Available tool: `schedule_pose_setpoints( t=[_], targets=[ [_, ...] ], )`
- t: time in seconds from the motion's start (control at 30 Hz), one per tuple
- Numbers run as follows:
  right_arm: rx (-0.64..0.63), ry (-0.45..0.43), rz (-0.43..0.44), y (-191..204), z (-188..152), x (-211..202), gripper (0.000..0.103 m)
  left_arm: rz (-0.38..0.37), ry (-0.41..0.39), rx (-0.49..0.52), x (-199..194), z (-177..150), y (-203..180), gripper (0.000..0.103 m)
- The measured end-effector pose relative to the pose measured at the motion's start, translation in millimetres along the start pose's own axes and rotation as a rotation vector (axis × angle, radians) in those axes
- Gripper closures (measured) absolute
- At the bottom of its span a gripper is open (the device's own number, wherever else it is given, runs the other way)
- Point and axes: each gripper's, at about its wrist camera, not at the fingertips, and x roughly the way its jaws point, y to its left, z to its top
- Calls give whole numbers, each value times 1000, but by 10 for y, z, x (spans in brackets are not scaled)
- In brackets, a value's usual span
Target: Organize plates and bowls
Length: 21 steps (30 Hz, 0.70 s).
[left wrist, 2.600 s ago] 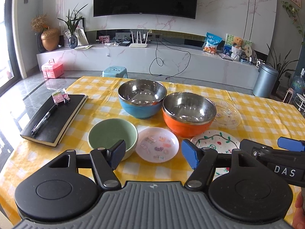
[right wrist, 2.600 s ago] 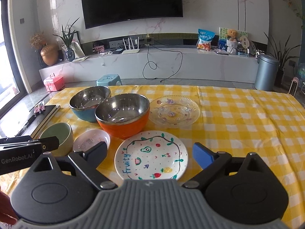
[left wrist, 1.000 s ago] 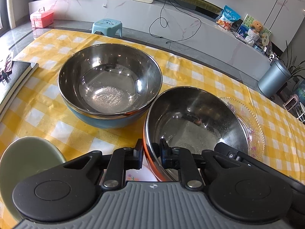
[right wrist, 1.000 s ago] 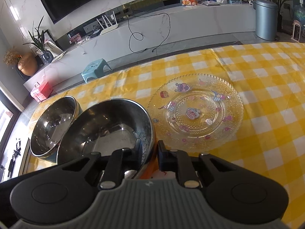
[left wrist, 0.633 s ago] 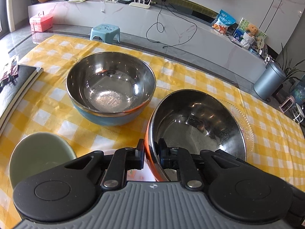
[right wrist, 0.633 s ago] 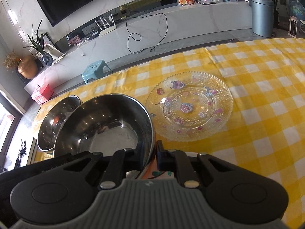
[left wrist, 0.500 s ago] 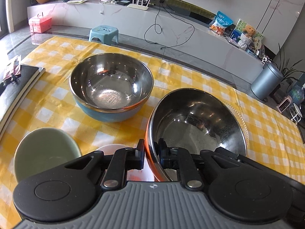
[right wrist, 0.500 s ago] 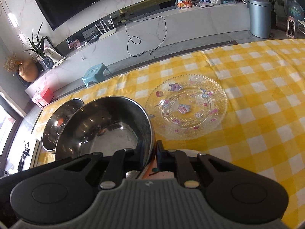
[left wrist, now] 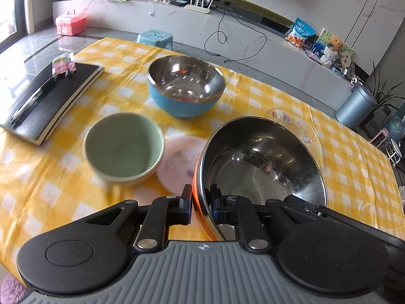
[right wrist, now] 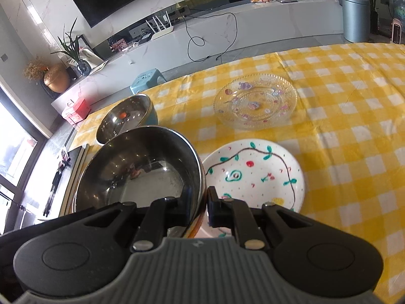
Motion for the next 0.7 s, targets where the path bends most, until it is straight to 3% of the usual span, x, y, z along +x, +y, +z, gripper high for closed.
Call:
schedule_pose_setpoints(
  t=[0.4, 0.7],
  targets=[
    [3, 160, 74, 69, -573, -110, 92, 45, 74, -76, -271, -495, 459, 88],
    [5, 227, 82, 120, -741, -122, 92, 39, 95, -113, -342, -643, 613, 88]
  ],
)
